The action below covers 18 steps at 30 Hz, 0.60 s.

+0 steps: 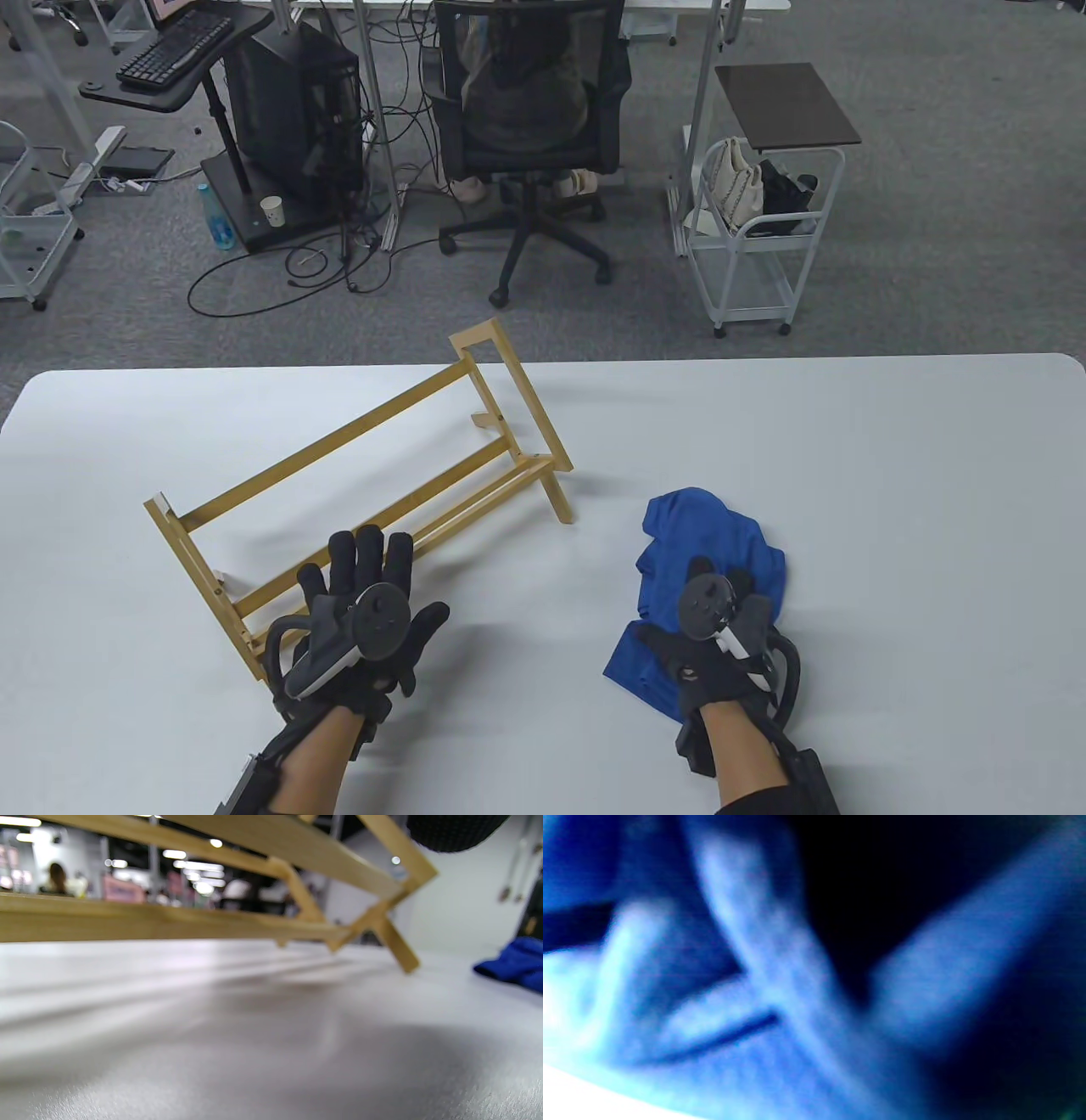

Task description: Hang t-shirt on book rack

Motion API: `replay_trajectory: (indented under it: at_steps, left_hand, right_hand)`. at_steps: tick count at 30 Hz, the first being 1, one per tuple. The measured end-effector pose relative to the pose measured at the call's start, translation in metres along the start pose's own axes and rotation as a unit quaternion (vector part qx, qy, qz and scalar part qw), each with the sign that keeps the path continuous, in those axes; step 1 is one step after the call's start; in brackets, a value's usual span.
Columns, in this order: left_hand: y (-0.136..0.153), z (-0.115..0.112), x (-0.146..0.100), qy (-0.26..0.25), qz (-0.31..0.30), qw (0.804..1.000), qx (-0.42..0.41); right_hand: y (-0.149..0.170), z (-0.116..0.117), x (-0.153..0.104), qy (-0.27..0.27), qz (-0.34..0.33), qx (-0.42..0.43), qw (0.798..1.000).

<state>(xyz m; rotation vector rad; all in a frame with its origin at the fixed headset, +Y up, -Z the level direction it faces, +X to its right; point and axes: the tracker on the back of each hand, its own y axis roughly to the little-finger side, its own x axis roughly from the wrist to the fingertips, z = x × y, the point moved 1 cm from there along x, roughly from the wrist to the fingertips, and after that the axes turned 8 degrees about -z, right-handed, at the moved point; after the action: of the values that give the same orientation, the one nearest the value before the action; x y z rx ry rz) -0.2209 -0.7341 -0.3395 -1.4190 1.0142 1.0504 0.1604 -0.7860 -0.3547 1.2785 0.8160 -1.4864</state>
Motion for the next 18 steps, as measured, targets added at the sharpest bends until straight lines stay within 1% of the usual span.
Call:
replay_trajectory:
  at_steps: [7, 18]
  left_hand:
    - [-0.0001, 0.0002, 0.0002, 0.0, -0.002, 1.0, -0.001]
    - [0.0002, 0.0004, 0.0002, -0.001, -0.005, 1.0, -0.004]
  right_hand:
    - [-0.0026, -0.0032, -0.0007, 0.014, -0.006, -0.003, 1.0]
    - [0.0012, -0.0069, 0.0004, 0.057, -0.003, 0.01, 0.998]
